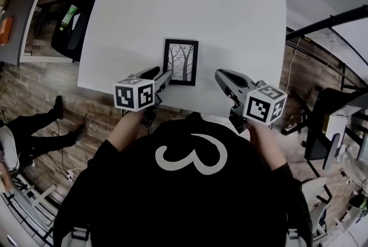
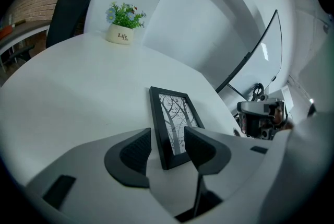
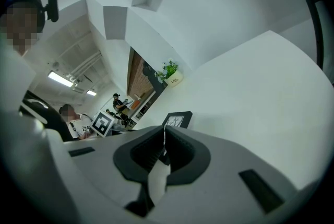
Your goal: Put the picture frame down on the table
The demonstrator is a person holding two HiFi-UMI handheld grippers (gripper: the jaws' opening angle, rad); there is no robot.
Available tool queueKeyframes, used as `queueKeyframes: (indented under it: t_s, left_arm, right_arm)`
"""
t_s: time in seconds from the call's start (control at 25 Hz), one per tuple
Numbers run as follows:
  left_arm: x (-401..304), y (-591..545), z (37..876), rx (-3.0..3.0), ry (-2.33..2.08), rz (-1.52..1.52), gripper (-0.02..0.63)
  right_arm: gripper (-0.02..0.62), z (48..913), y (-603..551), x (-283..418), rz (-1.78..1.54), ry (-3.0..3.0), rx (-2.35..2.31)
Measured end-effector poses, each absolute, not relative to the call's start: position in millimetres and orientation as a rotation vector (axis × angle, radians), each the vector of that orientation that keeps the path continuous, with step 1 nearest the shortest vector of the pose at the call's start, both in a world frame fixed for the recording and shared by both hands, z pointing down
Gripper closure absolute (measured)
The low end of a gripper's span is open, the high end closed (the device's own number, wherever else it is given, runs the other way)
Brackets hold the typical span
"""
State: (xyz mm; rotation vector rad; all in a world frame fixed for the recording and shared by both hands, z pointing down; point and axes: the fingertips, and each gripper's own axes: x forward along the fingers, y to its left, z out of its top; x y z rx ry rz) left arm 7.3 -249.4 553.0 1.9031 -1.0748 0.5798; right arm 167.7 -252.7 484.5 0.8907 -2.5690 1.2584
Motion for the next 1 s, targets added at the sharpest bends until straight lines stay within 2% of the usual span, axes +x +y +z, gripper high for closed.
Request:
queueKeyframes:
  t_s: [0.24,0.72,1.0]
  left_arm:
    - [-1,-242,538,1.94,-1.093,0.55,0.42]
    - [10,-200,437,2.118,-0.903,0.303,0.538]
    - [6,-140,393,2.211,-0.791,0.218,0.572]
  right_arm:
    - [0.571,474,-240,160,1.228,-2.579,0.894]
    - [0.571,422,-186,129,1.124,-2.674,0.93]
    - [0.572,394,-121,107,1.058,-2.745,0.909]
